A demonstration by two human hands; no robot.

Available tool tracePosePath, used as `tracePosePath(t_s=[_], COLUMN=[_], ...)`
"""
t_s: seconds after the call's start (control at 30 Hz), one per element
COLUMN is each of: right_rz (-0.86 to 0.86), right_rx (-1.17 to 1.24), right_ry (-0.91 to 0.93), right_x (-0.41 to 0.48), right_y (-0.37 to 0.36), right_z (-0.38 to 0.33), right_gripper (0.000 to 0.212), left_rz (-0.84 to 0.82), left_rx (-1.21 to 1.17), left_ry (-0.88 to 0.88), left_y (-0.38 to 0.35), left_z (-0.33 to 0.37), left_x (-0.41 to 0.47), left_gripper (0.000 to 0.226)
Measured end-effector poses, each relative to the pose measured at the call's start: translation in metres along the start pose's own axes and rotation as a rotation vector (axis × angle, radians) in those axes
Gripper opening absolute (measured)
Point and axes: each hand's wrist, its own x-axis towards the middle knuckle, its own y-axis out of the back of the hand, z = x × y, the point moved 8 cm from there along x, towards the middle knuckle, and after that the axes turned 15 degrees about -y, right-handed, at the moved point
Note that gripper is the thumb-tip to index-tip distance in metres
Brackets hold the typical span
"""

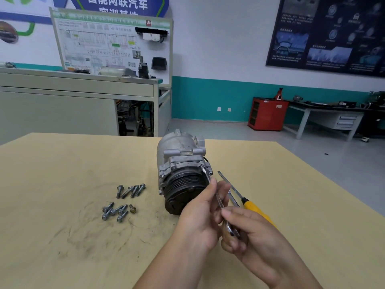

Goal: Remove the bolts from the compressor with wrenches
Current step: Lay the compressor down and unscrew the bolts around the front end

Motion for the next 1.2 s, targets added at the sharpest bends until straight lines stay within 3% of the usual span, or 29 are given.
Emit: tracePosePath(t_s=[0.23,0.43,0.5,0.63,0.8,0.97,1.1,1.2], right_rz=[0.203,0.292,0.233,0.048,-0.027,0.103,0.278,0.42], right_rx=[-0.378,-0.511,-0.456,-0.114,0.116,0.153,-0.042,-0.224], right_ry=[0.107,0.099,0.046,-0.1,-0.211,-0.144,-0.013,0.096], right_x=[0.006,0.009,0.011,0.013,0.016,0.017,0.009,0.001], right_y=[0.0,0.006,0.004,0.0,0.006,0.024,0.035,0.042], right_z=[0.004,0.009,0.014,0.027,0.043,0.038,0.024,0.013], right_gripper=[0.031,0.035,0.033,0.019,0.029,0.025,0.024,0.038], left_rz=[0.056,0.039,0.021,-0.052,-0.108,-0.065,-0.095,-0.125], left_rx=[-0.016,0.033,0.036,0.014,0.009,-0.027,0.076,0.13], left_ry=[-0.055,-0.057,-0.026,0.042,0.083,0.044,0.02,-0.017], left_y=[0.008,0.01,0.01,0.011,0.009,0.007,0.003,0.002], left_z=[0.004,0.001,0.001,0.002,-0.003,-0.013,-0.015,-0.016], left_x=[0.0,0.002,0.002,0.004,0.006,0.009,0.005,0.006], left_gripper=[0.023,0.023,0.023,0.023,0.029,0.033,0.037,0.031])
